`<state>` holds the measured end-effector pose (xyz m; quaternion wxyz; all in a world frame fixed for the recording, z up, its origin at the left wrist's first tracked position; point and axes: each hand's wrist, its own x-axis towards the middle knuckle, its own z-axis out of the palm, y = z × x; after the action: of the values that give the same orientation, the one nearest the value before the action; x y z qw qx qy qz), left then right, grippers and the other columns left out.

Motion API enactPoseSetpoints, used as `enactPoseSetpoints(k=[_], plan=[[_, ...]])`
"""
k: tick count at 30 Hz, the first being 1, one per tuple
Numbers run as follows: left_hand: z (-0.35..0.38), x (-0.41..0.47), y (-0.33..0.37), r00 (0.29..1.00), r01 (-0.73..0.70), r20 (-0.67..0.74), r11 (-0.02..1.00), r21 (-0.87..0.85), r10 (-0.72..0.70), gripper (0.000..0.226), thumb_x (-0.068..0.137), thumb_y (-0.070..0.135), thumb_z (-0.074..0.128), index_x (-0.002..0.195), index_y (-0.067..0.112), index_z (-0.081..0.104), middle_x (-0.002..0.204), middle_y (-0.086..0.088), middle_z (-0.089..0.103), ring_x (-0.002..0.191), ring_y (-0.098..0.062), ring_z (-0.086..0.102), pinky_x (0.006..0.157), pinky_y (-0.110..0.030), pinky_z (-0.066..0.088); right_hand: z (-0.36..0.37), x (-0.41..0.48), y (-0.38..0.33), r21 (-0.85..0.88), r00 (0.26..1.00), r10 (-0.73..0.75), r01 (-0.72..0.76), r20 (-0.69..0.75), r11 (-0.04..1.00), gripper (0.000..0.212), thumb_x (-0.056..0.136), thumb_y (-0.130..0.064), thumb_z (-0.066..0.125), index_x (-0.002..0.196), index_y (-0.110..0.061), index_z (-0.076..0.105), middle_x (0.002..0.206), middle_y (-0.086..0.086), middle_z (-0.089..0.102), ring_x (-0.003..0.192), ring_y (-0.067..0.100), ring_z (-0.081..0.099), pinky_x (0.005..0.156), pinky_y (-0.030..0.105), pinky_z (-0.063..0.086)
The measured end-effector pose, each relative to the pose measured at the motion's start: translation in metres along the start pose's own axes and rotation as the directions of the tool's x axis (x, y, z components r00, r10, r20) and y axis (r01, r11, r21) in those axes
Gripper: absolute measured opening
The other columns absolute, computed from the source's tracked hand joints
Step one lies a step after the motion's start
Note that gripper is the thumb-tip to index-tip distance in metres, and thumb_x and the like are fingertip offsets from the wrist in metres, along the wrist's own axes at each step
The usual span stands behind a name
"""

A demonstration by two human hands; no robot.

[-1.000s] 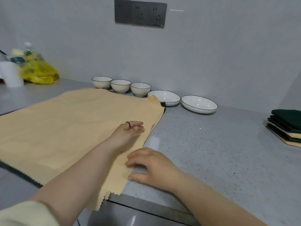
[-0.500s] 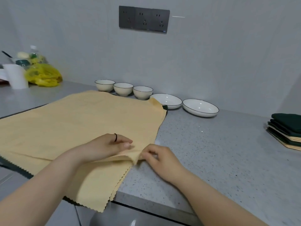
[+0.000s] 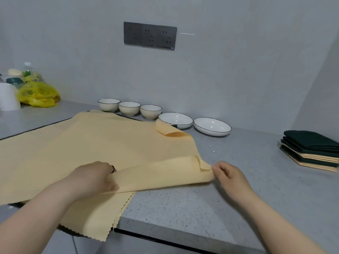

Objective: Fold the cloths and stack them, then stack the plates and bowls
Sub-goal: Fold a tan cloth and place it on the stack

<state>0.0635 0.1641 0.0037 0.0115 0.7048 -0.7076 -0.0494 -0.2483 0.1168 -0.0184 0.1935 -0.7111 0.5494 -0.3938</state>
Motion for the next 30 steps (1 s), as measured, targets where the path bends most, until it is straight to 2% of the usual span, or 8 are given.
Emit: enactPoseSetpoints(k=[8,13,17,20,22,25,27,30], plan=[[-0.001,-0.007,0.032,0.988,-0.087,0.11,0.985,-0.147,0.103,0.03,0.088,0.037,0.055,0.112,0.02,0.06,0.095,0.008,0.058,0.093,-0.011,0.057,0.074,-0.018,0.042,-0.064,-0.038,0.036,0.009,0.99,0.136,-0.135,-0.042,0.991,0.028,0.092,-0.008,0.049,0.065,-0.005,0.055,0.063,0.004,0.05,0.062,0.016,0.043,0.058,0.025,0.031],[-0.004,-0.009,0.083,0.942,-0.274,0.169,0.955,-0.117,0.291,0.019,0.088,0.038,0.055,0.076,0.024,0.054,0.066,0.014,0.044,0.062,-0.002,0.043,0.052,-0.014,0.03,-0.11,-0.072,0.058,0.098,0.957,0.28,-0.272,-0.075,0.957,0.03,0.09,-0.01,0.054,0.064,0.003,0.06,0.062,0.006,0.055,0.064,0.017,0.045,0.063,0.03,0.032],[-0.006,-0.008,0.119,0.898,-0.379,0.195,0.918,-0.114,0.394,0.04,0.087,0.036,0.058,0.057,0.024,0.035,0.058,0.01,0.038,0.051,-0.001,0.034,0.045,-0.015,0.024,-0.143,-0.098,0.062,0.139,0.911,0.41,-0.412,0.046,0.9,0.074,0.043,-0.07,0.074,0.053,0.0,0.055,0.051,-0.002,0.048,0.051,0.005,0.041,0.051,0.017,0.032],[-0.004,0.002,0.135,0.886,-0.407,0.203,0.909,-0.093,0.417,0.039,0.087,0.035,0.057,0.058,0.02,0.037,0.059,0.007,0.04,0.052,-0.005,0.036,0.05,-0.019,0.027,-0.16,-0.101,0.063,0.101,0.889,0.444,-0.454,0.11,0.885,0.037,0.079,-0.028,0.068,0.053,-0.005,0.055,0.048,0.0,0.046,0.043,0.005,0.038,0.048,0.016,0.032],[-0.004,0.011,0.142,0.888,-0.416,0.178,0.906,-0.084,0.424,0.028,0.088,0.033,0.055,0.068,0.014,0.051,0.071,0.001,0.054,0.061,-0.01,0.044,0.056,-0.023,0.032,-0.166,-0.095,0.066,0.047,0.903,0.428,-0.429,0.04,0.902,0.037,0.09,-0.009,0.055,0.053,-0.007,0.057,0.047,-0.003,0.051,0.046,0.006,0.043,0.05,0.016,0.036],[-0.002,0.023,0.148,0.91,-0.392,0.114,0.917,-0.065,0.397,0.029,0.09,0.032,0.051,0.107,0.011,0.06,0.11,-0.003,0.063,0.096,-0.018,0.057,0.074,-0.024,0.04,-0.158,-0.077,0.062,-0.026,0.935,0.356,-0.356,-0.014,0.934,0.03,0.091,-0.01,0.052,0.065,-0.012,0.065,0.06,-0.011,0.062,0.061,0.005,0.051,0.057,0.012,0.039],[0.003,0.034,0.15,0.919,-0.379,0.099,0.924,-0.04,0.382,0.029,0.09,0.032,0.05,0.109,0.012,0.06,0.113,-0.003,0.062,0.103,-0.02,0.057,0.081,-0.026,0.044,-0.145,-0.06,0.057,-0.086,0.946,0.322,-0.317,0.043,0.944,0.022,0.092,-0.013,0.052,0.079,-0.017,0.069,0.083,-0.013,0.066,0.08,0.002,0.056,0.065,0.003,0.039],[0.007,0.042,0.152,0.926,-0.371,0.077,0.929,-0.017,0.371,0.025,0.091,0.031,0.048,0.102,0.012,0.06,0.102,0.001,0.062,0.094,-0.018,0.054,0.073,-0.025,0.042,-0.123,-0.037,0.051,-0.119,0.948,0.288,-0.273,0.138,0.955,0.01,0.091,-0.019,0.055,0.089,-0.022,0.064,0.094,-0.015,0.063,0.091,0.003,0.056,0.071,0.001,0.038]])
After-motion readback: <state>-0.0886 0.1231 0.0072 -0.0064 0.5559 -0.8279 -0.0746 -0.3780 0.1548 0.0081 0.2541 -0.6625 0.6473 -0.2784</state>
